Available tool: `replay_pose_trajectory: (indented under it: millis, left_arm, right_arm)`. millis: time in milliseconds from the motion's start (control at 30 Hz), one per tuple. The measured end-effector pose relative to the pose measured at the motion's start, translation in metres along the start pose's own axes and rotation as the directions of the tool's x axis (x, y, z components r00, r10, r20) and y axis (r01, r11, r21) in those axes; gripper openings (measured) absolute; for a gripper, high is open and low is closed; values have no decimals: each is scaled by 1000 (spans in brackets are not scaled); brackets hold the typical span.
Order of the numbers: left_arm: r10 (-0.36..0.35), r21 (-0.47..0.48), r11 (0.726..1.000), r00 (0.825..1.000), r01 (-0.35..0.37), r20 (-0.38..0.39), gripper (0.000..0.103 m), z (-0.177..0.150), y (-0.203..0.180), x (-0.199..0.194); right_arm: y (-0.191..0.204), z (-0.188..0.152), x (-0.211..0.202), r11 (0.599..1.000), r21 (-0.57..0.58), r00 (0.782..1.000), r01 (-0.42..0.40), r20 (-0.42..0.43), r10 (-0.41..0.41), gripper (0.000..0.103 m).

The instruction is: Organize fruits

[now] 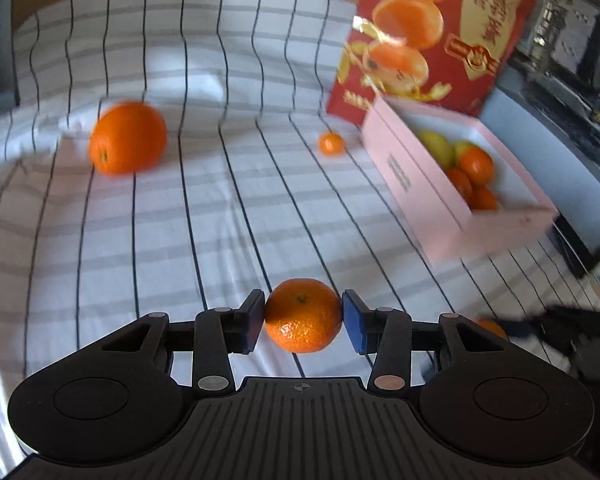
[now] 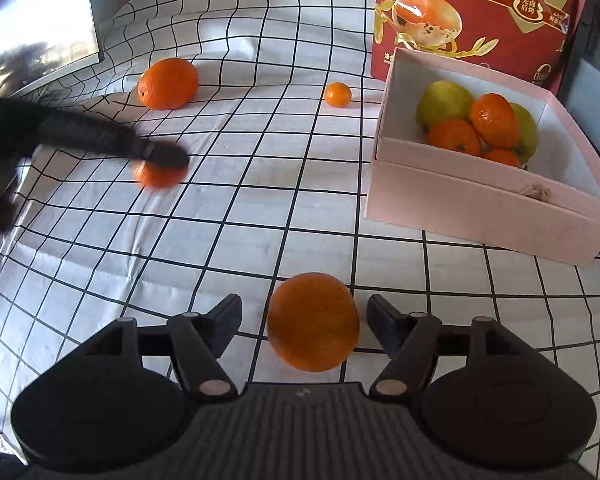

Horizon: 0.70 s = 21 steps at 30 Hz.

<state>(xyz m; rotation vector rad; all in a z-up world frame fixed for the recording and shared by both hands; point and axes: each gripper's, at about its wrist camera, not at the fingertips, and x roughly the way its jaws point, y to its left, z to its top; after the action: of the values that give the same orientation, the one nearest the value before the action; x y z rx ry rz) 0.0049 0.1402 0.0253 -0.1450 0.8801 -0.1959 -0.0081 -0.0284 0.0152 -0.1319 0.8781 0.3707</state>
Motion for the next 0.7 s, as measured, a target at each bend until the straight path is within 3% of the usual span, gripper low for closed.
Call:
replay_pose_trajectory:
  millis: [200,500,700]
  left_arm:
    - [-4,-48,999,1000,3,-20,48,-24,1,-6]
    - [-4,-73,997,1000,2,-16,48,-29,2,-12]
    - [7,-63,998,1000,-9,-24,48,-28,0,-11]
  right_arm:
    - [0,-3,0,1000,12,1000,-4,15,3,76]
    - [5,-2,-13,999,-27,999,-19,46,20,77]
    - [-10,6,-21,999,26,997,-18,78,16,78]
